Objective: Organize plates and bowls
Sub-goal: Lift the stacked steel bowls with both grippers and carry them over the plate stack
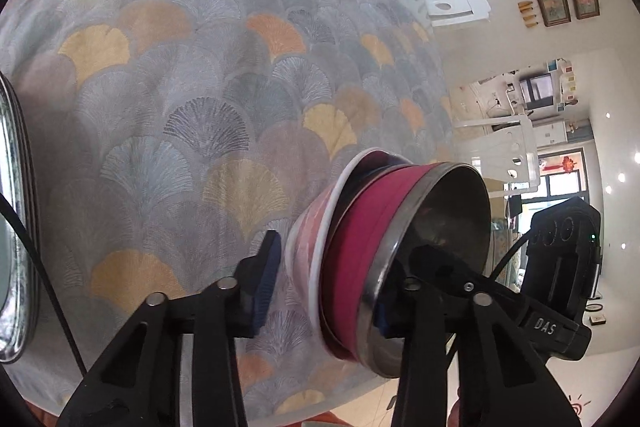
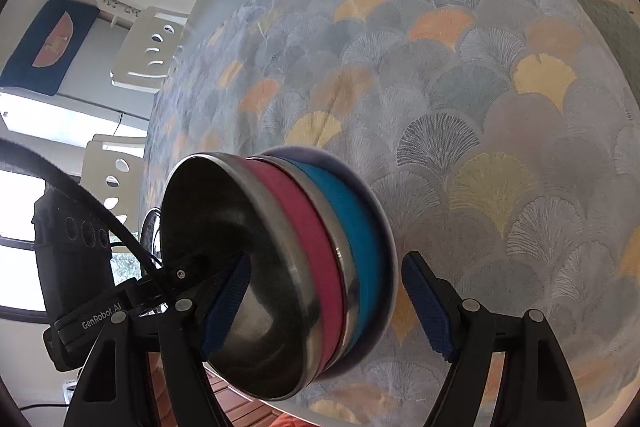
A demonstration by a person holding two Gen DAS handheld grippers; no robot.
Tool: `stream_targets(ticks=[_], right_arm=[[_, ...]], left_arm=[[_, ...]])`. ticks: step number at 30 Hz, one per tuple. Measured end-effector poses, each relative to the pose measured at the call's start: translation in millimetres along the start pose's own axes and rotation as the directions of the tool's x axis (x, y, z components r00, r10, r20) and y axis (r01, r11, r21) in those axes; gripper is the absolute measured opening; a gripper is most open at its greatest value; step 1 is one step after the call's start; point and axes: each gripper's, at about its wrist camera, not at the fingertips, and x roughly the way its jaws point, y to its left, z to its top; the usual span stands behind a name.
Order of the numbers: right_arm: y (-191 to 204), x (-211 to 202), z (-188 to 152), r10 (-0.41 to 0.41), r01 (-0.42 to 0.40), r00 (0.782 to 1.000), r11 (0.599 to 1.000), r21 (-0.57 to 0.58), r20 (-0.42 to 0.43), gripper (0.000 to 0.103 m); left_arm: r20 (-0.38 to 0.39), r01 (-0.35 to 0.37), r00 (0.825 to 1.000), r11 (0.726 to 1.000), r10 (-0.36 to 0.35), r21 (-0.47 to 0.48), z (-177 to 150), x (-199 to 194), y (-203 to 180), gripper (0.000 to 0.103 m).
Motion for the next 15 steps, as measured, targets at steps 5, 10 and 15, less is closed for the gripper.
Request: stream_targets(ticks=[5,10,15], right_arm=[[-7,9,3,0.028,-0.028,0.999,0.999,0.02,-0.016,0.059],[-10,9,3,0.018,-0.018,1.0,1.0,0.013,-0.008,0.05],[-7,8,2,-0.006,0.006,1.0,1.0,-0.018,0.001,0.049]], left_arm=[[0.013,-0.014,1.0,1.0,0.014,-0.003,-1,2,-3,0.028],[0.025,-0.023,0.999,1.0,0.023,-0.007,-4,2,-4,0.028],[0.039,-0.067,0.997,0.998,0.066,0.014,-8,2,-12,0.028]])
